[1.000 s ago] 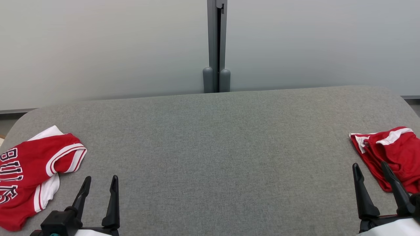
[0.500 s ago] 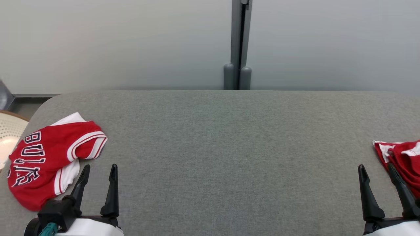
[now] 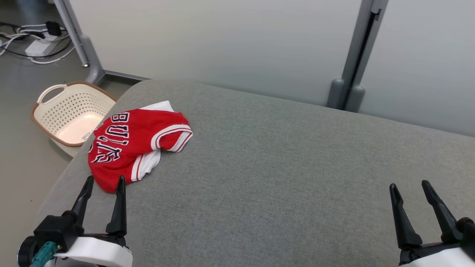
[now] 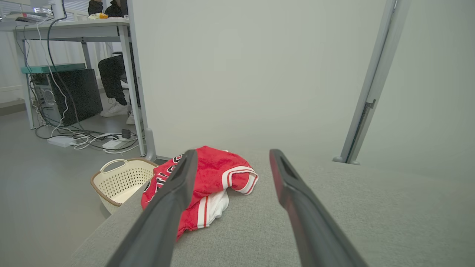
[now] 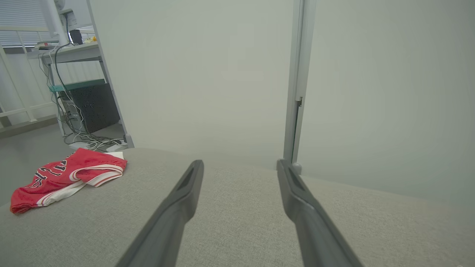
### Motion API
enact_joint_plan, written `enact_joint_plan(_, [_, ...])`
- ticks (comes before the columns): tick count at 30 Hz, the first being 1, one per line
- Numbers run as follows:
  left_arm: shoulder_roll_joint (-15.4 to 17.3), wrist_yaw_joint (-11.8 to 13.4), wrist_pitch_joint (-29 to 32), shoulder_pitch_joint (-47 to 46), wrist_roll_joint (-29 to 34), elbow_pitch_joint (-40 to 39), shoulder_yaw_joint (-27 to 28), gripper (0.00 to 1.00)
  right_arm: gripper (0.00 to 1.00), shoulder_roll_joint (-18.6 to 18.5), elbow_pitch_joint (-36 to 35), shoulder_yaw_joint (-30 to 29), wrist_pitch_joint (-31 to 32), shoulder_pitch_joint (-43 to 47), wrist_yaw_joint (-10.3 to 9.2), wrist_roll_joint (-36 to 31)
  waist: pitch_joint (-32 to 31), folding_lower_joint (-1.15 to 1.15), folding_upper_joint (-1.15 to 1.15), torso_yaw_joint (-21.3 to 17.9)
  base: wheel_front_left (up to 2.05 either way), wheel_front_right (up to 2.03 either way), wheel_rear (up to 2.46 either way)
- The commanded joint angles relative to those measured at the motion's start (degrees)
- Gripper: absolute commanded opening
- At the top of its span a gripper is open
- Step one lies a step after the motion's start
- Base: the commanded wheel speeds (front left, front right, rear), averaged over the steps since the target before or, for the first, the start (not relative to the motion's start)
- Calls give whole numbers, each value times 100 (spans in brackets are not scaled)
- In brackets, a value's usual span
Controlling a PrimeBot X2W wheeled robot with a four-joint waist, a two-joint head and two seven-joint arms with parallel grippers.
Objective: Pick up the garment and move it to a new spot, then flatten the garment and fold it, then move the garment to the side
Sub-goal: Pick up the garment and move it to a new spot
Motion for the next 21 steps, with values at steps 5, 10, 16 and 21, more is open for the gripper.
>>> enact_joint_plan(5, [15,-6,-60,-56,-22,12,9,100,100,-73,41,23,17,-98,-2,13,25,0,0,321,0,0,0])
enact_joint_plan(10, [0,2,-113,-102,-58,33,16,100,100,-89,8,39,33,-153,-2,18,105,0,0,337,0,0,0])
enact_joint_plan(16, [-58,-14,-154,-388,-54,147,6,100,100,-142,-139,133,154,-374,-2,-8,502,0,0,105,0,0,0])
enact_joint_plan(21, [-139,-211,-200,-1160,-197,552,36,100,100,-244,-409,158,345,-723,-2,-140,1275,0,0,-218,0,0,0])
